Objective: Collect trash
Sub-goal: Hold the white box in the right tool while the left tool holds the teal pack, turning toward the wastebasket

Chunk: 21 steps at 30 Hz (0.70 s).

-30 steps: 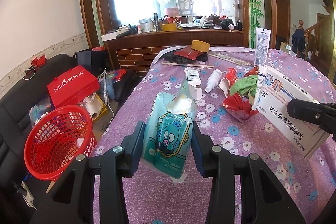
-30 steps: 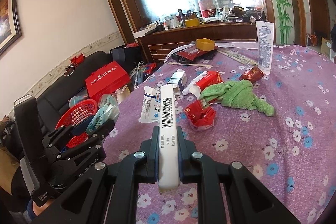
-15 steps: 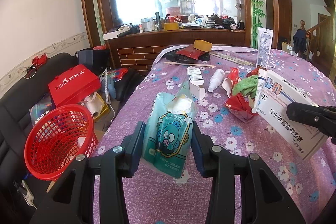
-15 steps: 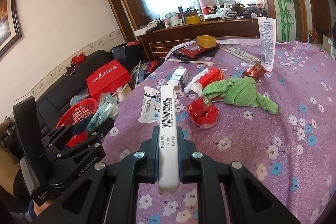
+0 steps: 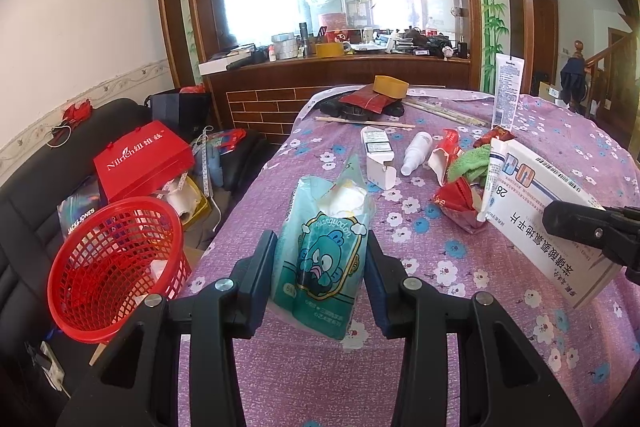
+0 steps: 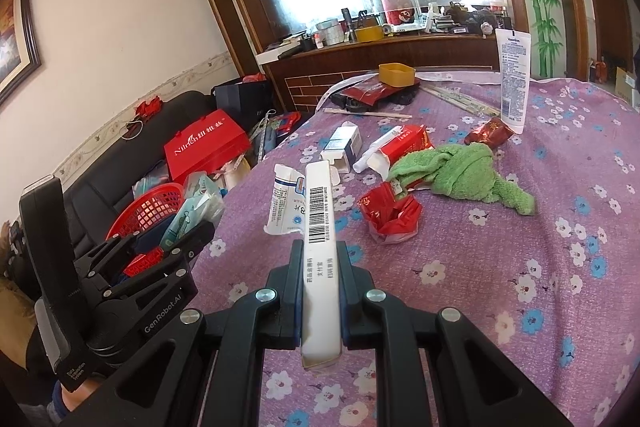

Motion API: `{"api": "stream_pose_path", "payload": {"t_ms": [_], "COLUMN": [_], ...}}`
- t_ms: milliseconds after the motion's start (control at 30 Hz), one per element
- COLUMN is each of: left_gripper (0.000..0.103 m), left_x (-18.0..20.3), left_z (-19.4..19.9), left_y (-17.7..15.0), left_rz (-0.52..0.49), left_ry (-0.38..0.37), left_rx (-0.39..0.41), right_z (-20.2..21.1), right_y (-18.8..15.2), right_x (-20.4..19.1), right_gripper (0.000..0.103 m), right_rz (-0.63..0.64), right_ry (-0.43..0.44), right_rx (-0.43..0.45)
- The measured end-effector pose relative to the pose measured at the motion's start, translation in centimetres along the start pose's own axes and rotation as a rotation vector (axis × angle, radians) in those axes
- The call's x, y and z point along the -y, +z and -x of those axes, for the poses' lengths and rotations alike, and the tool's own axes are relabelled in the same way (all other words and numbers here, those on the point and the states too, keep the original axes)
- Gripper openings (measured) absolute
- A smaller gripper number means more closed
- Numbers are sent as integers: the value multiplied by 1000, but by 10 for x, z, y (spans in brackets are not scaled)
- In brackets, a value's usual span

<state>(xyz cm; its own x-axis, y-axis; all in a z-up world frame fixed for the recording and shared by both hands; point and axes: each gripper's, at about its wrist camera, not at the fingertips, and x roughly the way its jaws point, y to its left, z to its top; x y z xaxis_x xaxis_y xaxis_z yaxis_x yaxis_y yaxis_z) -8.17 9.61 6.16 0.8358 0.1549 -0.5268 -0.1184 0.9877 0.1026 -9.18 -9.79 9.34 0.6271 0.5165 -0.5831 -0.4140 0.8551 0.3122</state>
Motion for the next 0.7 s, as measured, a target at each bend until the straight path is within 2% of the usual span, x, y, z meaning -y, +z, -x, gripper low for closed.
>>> {"api": "stream_pose_path", "payload": {"t_ms": [333, 700], "left_gripper": [41, 41], "left_x": [-13, -29], "left_z": [5, 12], "left_y": [2, 4], "left_rz": [35, 65], "left_ry": [-15, 2], "left_rx": [-6, 5], "right_z": [-3, -11], "right_y": [0, 0], "right_x": [-3, -12], "right_gripper": [14, 14], "right_rz": [2, 15], "right_ry": [3, 22], "right_rx": [-4, -22]}}
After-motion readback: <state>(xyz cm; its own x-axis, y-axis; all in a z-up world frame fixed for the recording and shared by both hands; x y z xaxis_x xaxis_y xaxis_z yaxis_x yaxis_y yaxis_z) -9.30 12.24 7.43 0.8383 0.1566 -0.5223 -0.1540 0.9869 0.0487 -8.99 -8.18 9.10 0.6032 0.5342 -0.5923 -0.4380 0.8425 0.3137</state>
